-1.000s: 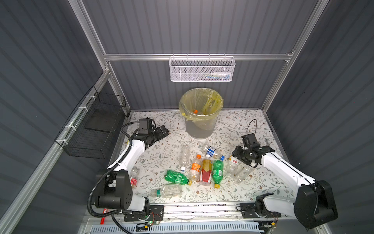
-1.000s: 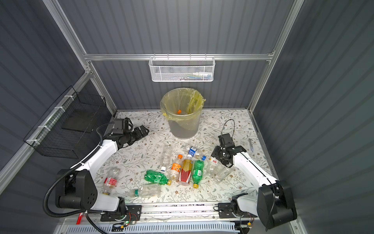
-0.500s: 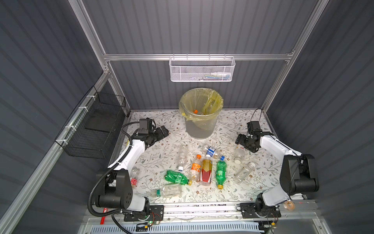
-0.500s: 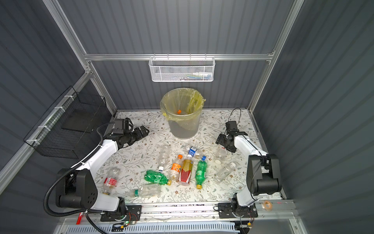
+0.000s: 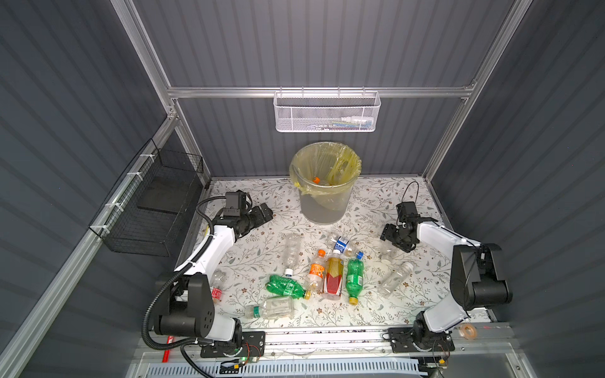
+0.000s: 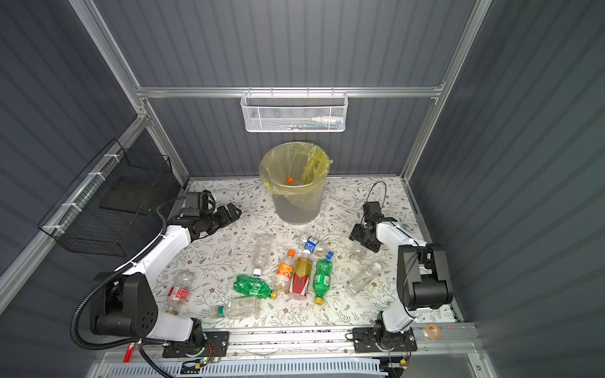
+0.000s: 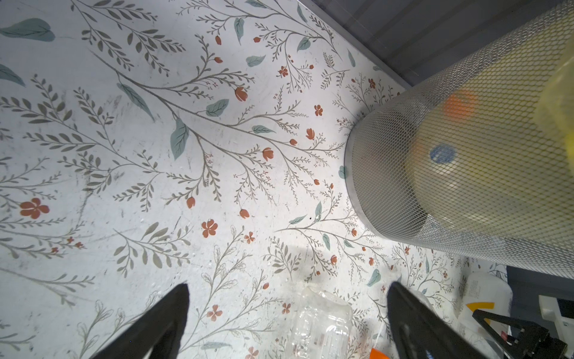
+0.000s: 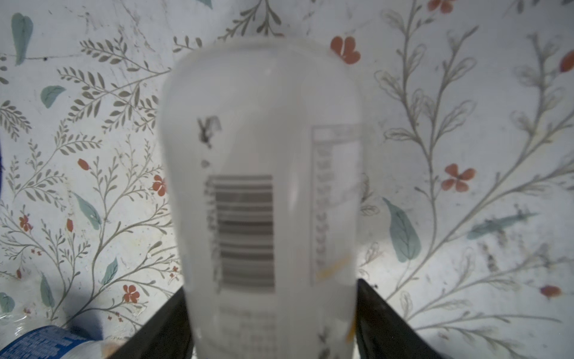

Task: Throw the plastic bottles in the bin
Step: Move the plastic bottle to the middle-right of the table, then pick up the plastic bottle from the middle-right of the table, then throw the plastic bottle into the trash bin.

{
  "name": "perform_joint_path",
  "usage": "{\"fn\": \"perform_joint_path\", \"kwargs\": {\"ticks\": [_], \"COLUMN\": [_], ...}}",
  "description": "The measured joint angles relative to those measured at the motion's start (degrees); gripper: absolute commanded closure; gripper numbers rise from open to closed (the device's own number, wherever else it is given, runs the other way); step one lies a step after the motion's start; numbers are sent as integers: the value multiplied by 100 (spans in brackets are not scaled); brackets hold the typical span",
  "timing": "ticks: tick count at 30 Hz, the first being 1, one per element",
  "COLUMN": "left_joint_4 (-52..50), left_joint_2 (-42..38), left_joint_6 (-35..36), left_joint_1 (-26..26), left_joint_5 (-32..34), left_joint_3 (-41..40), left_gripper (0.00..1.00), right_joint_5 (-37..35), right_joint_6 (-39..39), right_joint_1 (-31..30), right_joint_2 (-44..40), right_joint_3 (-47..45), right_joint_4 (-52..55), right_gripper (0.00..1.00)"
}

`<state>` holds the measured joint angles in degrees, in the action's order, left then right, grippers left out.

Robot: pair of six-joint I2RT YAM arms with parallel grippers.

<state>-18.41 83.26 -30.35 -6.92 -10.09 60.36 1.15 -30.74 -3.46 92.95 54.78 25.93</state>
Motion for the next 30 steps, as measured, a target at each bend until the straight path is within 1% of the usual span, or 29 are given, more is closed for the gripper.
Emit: {"fn": "perform_joint_path", "kwargs": {"ticks": [5,10,18,21,23,24,25,26,27,28,29,30], "left_joint_4": [-2,2,22,85,116,127,133,131,133,136,140,142], "left_joint_2": [0,0,2,11,13,11,11,11,11,11,11,11], "left_joint_6": [0,0,26,44,68,85,109,129,149,166,177,195], "left_joint_1": [0,0,0,0,0,0,0,0,0,-2,-13,-31], "left_joint_5": [0,0,-9,-55,-74,-98,-116,-133,-153,-162,-175,-177], "left_joint_3": [-11,-74,-201,-225,-256,-271,-284,-293,-306,-317,-330,-352], "left_gripper": [1,1,1,1,1,1,1,1,1,1,1,1], "right_joint_5": [28,175,540,634,658,662,664,673,726,826,951,1108], "right_joint_6": [-35,-92,-149,-120,-63,-20,31,66,103,153,192,199], "right_joint_1": [2,79,472,470,382,319,236,160,55,-52,-133,-247], "right_joint_2": [2,-96,-887,-1097,-1182,-1182,-1150,-1082,-929,-726,-535,-240], "right_joint_3": [-7,-46,-455,-315,179,601,1222,1840,2756,3753,4572,5643], "right_joint_4": [-46,-90,-72,223,658,922,1178,1379,1598,1657,1722,1840], "right_gripper": [36,40,44,44,44,43,41,36,29,21,10,2]}}
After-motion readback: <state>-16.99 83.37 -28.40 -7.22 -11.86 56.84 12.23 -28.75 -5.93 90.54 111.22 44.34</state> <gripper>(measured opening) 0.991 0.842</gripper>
